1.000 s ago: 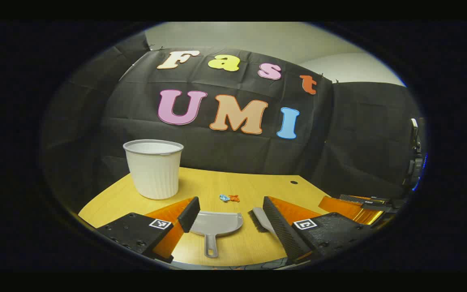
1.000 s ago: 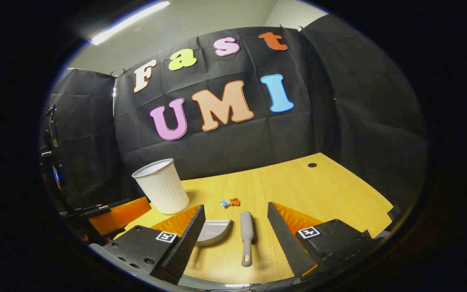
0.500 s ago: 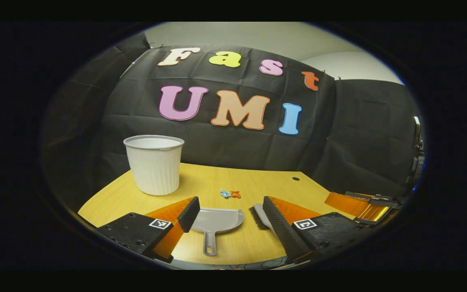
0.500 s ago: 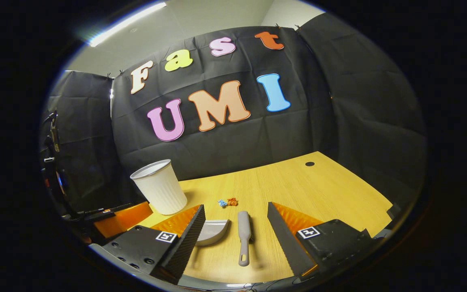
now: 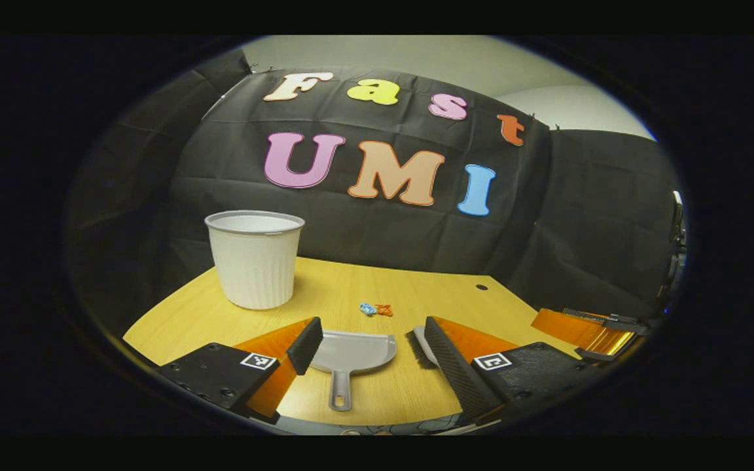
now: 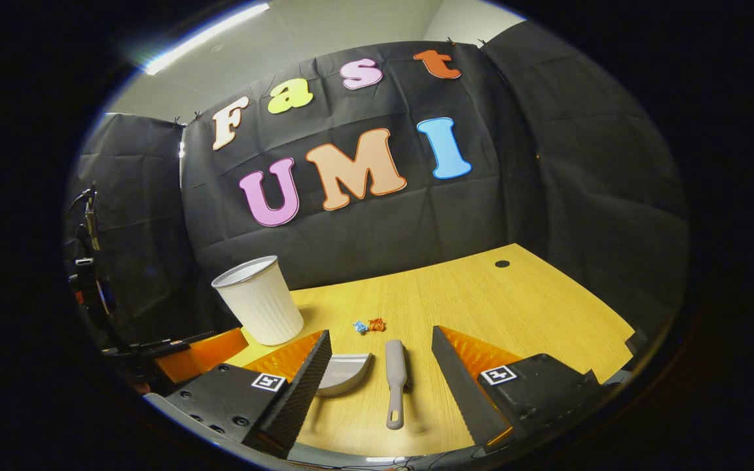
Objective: Pick up the small broom and dustpan from the desktop, sweep the trash into the dustpan with the broom, and then empty the trash into the garbage bin.
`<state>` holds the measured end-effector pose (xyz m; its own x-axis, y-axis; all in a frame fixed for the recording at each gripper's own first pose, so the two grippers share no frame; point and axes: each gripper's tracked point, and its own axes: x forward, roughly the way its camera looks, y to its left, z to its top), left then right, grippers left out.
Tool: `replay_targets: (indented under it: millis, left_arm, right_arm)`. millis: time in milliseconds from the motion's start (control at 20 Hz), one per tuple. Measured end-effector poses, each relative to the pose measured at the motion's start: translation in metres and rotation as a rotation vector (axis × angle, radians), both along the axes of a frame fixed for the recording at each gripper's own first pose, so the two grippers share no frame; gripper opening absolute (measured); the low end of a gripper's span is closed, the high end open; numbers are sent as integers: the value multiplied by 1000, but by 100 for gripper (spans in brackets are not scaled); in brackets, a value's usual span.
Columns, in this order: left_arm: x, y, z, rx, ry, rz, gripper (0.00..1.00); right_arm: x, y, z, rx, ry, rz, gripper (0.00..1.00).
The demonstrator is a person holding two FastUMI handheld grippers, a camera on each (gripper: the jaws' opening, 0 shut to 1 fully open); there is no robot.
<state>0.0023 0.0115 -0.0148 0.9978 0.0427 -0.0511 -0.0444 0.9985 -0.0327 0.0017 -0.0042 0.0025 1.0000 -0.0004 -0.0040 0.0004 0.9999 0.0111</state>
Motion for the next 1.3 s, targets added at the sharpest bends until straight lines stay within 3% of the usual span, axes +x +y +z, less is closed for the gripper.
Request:
replay_targets:
  millis: [1300]
  left_arm:
    - [0,8,-22,-5,52,24,93]
  right_arm:
    - [10,8,-29,10,65,24,91]
